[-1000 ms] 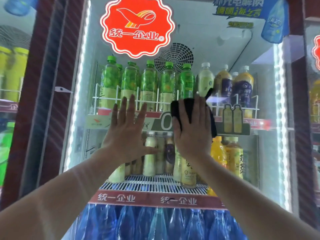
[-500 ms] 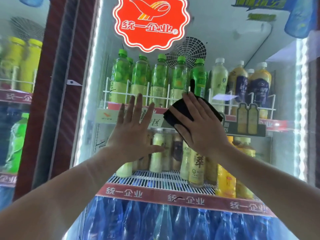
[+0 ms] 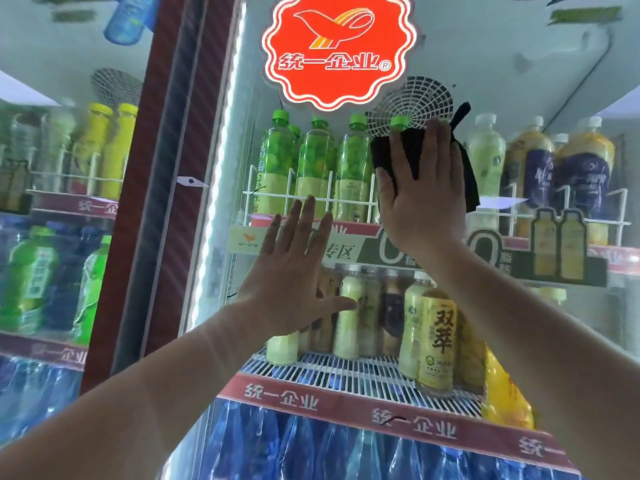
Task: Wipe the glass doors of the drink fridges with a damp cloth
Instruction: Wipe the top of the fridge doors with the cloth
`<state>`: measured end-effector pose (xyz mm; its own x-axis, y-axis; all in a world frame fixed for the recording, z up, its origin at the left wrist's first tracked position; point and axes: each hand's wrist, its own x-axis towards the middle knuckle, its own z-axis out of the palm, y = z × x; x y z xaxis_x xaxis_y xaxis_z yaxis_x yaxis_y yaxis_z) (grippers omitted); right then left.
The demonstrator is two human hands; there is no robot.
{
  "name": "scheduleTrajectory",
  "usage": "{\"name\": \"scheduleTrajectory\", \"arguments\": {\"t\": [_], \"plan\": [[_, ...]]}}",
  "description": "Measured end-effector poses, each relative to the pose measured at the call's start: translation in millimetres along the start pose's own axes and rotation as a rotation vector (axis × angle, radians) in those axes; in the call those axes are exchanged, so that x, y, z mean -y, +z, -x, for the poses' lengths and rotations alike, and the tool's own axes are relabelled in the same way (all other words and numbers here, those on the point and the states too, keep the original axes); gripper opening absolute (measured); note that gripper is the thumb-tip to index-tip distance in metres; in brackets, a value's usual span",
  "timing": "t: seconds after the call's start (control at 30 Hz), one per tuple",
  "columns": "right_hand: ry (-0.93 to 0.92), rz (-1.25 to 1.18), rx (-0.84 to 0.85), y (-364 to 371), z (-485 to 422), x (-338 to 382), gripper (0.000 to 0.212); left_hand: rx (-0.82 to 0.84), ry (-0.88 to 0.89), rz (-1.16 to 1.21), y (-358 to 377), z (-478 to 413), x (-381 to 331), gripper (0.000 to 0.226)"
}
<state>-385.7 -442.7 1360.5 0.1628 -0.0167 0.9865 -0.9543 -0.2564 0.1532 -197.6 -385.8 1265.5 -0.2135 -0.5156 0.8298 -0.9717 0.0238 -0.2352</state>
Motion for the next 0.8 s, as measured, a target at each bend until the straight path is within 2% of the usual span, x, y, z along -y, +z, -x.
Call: {"name": "scheduleTrajectory", "arguments": {"t": [0.17,0.3,0.5,0.67,0.8], "plan": [[-0.051,0.007,0.007,2.8,38.8,14.0,0.059,-0.037,-0.030,0.044,7.5,16.5,23.8,0.117],[-0.021,0.031,0.019,5.0,80.2,26.4,0.060,-0.114,0.044,-0.026,17.5,18.3,37.3,0.115],[0.004,0.037,0.114,-1.4,147.2,49.7,0.062,-0.116,0.081,0.076,15.9,19.9,33.0,0.113],[-0.244,-0.009,0.203,2.2,198.3,58.8,0.055,-0.082,0.126,0.093,10.7,25.9,44.1,0.113],[-0.418,0.021,0.284,-5.8,158.1,43.9,0.056,-0.070,0.168,0.097,8.4,39.9,59.7,0.112]]}}
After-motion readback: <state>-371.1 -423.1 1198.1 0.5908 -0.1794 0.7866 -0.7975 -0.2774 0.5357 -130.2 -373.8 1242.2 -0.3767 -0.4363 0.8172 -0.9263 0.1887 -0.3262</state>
